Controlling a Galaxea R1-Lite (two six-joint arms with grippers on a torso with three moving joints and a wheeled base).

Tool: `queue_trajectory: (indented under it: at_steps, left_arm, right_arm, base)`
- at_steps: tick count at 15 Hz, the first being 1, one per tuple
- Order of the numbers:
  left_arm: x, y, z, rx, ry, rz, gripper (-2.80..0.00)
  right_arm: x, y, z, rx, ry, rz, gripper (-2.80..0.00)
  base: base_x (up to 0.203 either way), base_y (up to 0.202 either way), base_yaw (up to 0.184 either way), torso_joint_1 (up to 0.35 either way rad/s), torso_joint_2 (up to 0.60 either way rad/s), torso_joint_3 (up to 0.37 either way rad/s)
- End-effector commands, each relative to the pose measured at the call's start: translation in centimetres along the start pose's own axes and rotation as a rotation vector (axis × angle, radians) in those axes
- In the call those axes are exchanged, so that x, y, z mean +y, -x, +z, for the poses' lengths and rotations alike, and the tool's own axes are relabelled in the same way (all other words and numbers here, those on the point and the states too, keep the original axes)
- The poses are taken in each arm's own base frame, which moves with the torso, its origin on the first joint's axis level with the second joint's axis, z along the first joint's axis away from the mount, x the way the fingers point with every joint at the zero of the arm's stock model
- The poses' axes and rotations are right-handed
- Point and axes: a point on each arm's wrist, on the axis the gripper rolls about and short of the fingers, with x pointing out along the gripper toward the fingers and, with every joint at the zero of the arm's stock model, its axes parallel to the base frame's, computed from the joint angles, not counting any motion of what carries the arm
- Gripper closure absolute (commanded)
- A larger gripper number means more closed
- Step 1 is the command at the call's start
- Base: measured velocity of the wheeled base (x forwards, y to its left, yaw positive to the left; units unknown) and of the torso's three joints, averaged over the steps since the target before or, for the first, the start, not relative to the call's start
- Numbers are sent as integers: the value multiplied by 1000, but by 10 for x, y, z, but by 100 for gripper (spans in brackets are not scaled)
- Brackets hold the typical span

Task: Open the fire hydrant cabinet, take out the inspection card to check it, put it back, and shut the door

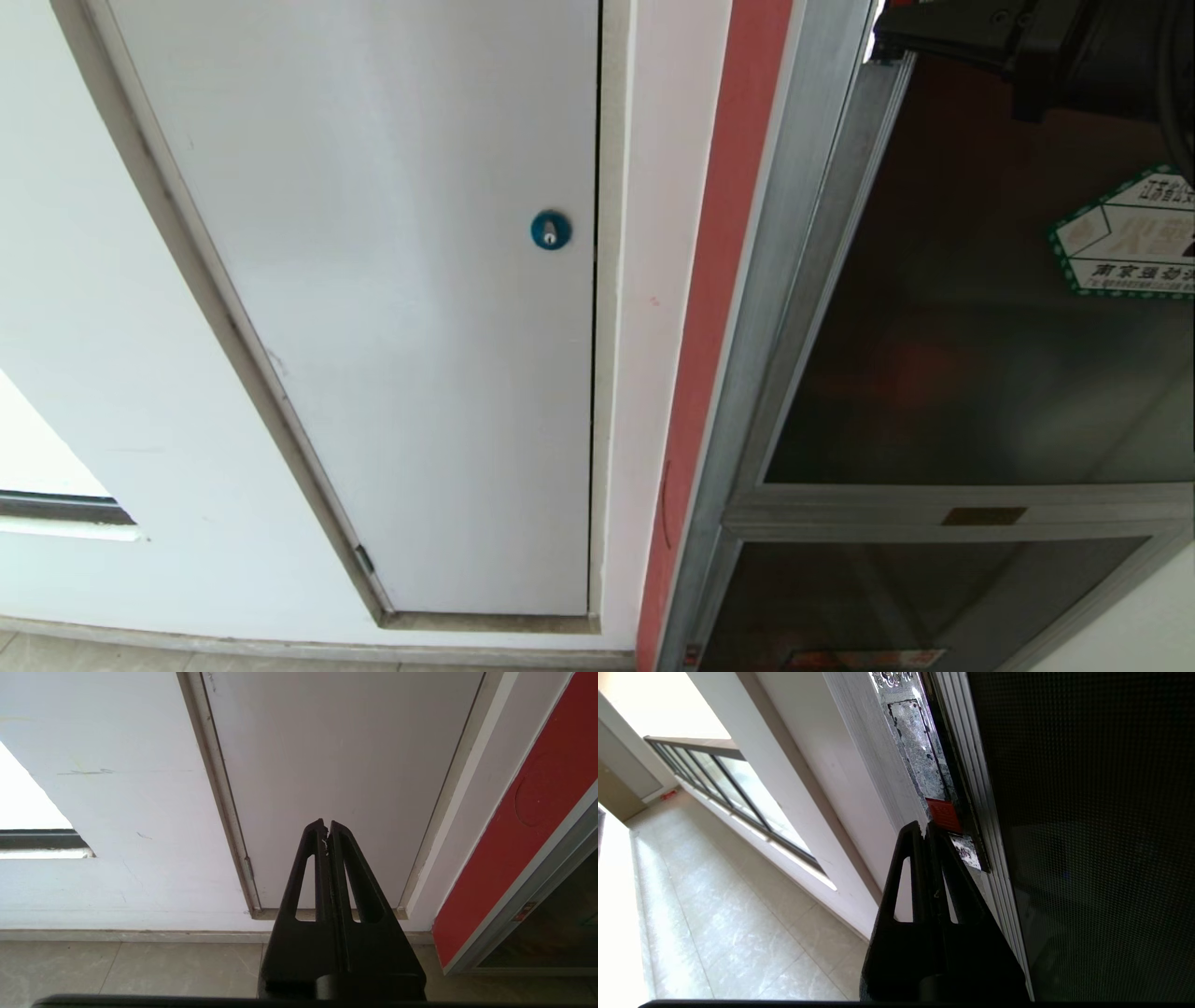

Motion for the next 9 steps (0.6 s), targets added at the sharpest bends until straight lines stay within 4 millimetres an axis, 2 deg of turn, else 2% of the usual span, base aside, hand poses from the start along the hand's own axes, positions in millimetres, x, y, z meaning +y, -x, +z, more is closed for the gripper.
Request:
queue_trajectory:
  at_steps: [1,9]
  left_arm:
    - [0,0,0,1,0,0,0]
    - [0,0,0,2,0,0,0]
  right_arm:
    - [0,0,2,-11,1,-12,0]
    - [-1,3,4,-24,7,-33,0]
  base:
    - [0,0,0,0,0,0]
    - [0,0,0,0,0,0]
